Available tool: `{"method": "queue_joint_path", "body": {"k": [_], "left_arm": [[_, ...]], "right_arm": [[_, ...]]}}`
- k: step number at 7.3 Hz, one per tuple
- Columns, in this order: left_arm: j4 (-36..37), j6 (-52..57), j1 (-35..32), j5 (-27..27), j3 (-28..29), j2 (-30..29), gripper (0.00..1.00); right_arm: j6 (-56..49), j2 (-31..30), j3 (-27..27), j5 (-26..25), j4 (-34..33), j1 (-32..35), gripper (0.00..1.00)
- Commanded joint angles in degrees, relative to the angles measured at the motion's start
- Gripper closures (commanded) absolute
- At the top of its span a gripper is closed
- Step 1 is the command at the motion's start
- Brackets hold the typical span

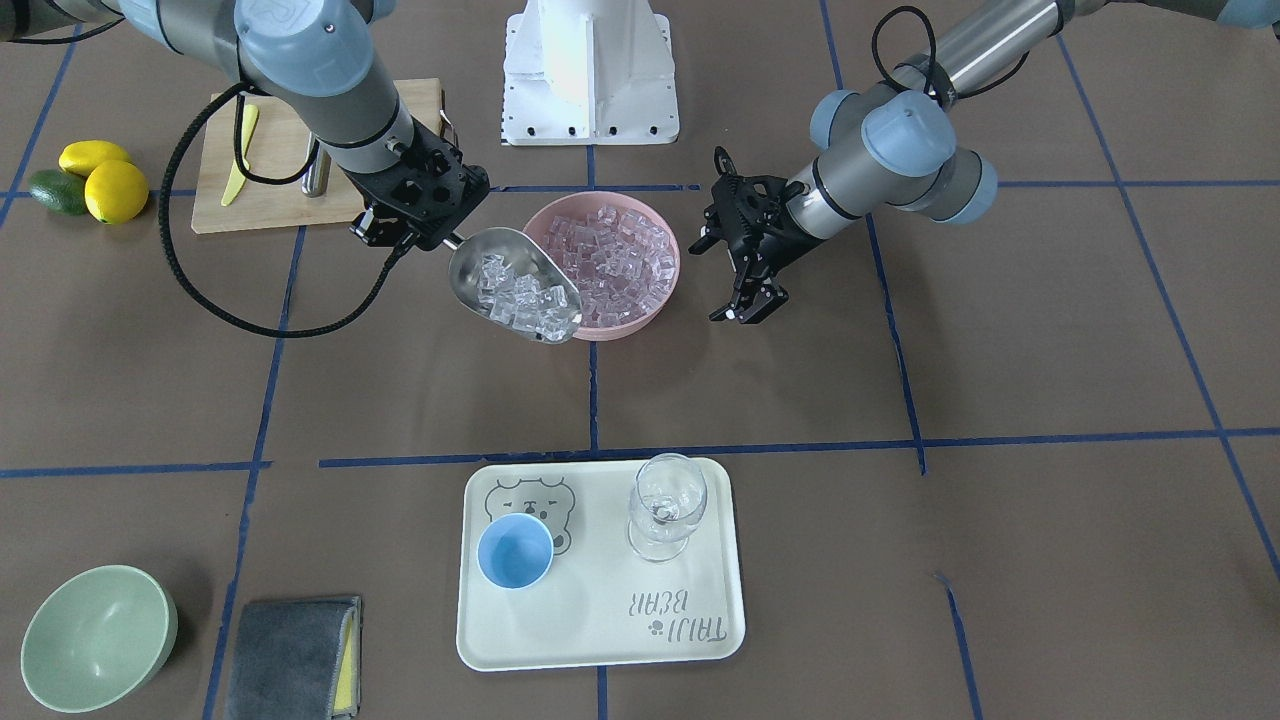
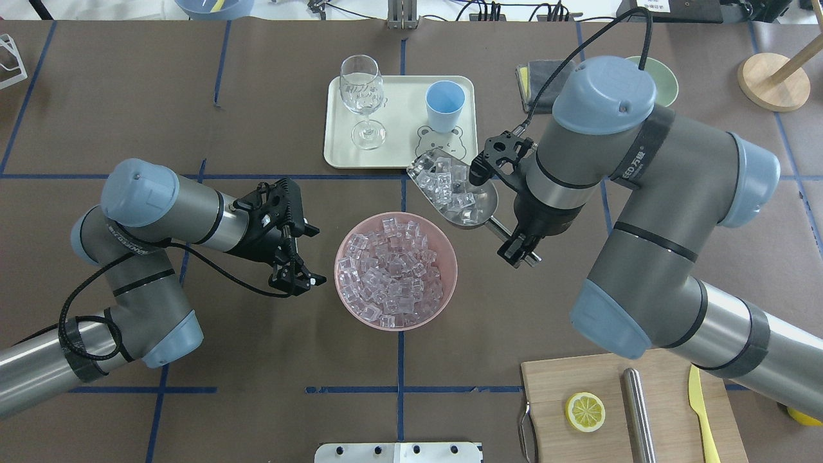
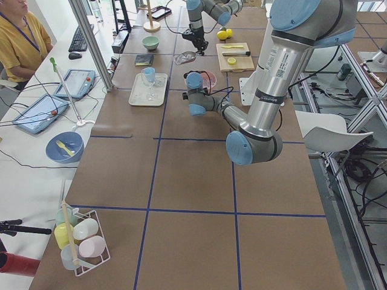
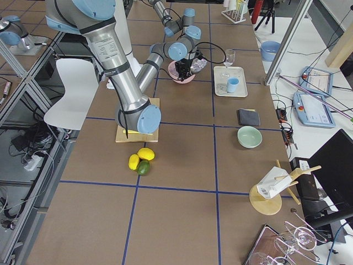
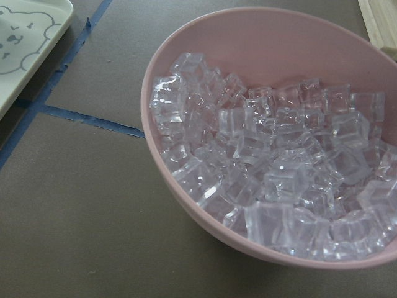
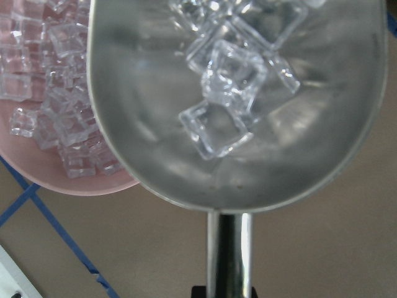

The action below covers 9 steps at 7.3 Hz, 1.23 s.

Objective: Put ice in cup with scoop
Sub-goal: 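Carry the ice-filled scoop with the right gripper to the blue cup on the tray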

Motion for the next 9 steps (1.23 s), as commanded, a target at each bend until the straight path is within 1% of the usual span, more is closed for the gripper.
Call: {"method": "queue_joint_path", "body": {"k": [1,3,5,9], "left_arm": [[-0.09,0.03,-0.13,-0.06,-0.38,0.86,0.0],[-0.09,0.03,-0.21,0.03,-0.38,0.87,0.0],[-0.09,0.03,-0.13,0.03,-0.47,0.87,0.0],[-0.09,0.03,-0.13,0.21,-0.56,0.87,0.0]], "right_arm": [[8.02,3.39,-1.69,0.09,-2.42,1.99,1.0],[9.66,6.48,-7.57,0.7,-1.98,4.18,1.0],[11.41,12.96,-16.78,1.76,-1.89,5.33,1.0],[10.8,14.22,-22.87,2.2,-1.72,6.3,1.0]]}}
